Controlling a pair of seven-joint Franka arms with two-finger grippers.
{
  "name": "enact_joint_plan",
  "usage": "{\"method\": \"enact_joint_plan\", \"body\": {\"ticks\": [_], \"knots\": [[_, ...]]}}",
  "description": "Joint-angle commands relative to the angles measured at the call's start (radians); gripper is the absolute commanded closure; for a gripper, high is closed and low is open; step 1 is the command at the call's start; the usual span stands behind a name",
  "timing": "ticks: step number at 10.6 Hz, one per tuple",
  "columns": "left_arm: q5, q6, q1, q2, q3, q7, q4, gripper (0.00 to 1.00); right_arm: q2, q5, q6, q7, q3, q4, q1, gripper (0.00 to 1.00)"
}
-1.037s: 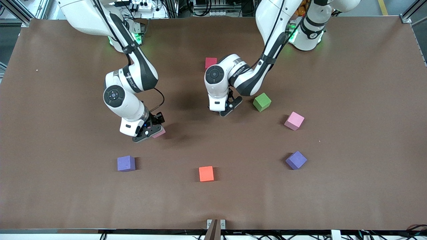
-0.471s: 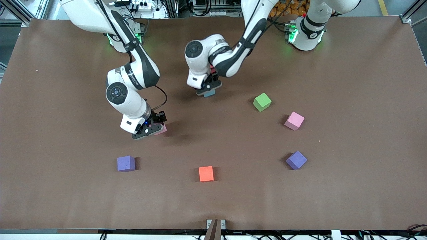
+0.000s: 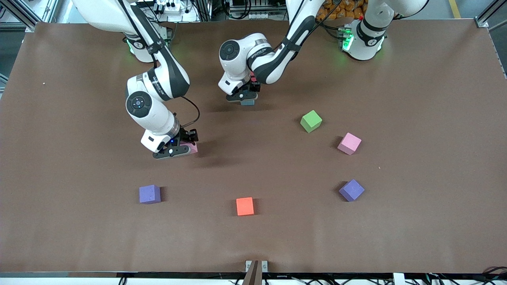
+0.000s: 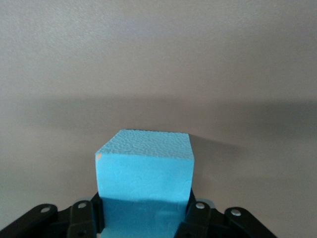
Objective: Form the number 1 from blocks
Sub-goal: 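Place the cyan cube next to the red cube with the left gripper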
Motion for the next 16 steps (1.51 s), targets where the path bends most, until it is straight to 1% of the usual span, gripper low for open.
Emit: {"method": "enact_joint_plan", "body": {"ticks": [1,3,7,15,16], "knots": [[0.023,0.035,0.011,-0.080,-0.012,0.036,-0.102,1.00,-0.042,0.003,-0.005,0.053,-0.001,-0.030,0.006,0.70],[0.020,0.072,0.011,-0.123,-0.038,0.043,-0.163,1.00,-0.053,0.003,-0.029,0.128,-0.001,-0.034,0.023,0.70],[0.015,0.090,0.011,-0.111,-0.052,0.041,-0.164,1.00,-0.050,0.003,-0.045,0.248,-0.001,-0.034,0.081,0.70],[0.012,0.117,0.000,-0.079,-0.053,0.032,-0.157,1.00,-0.047,0.003,-0.065,0.250,-0.001,-0.036,0.092,0.70],[0.012,0.117,0.000,-0.079,-0.052,0.024,-0.153,0.53,-0.047,0.003,-0.066,0.250,-0.001,-0.036,0.097,0.70]]}}
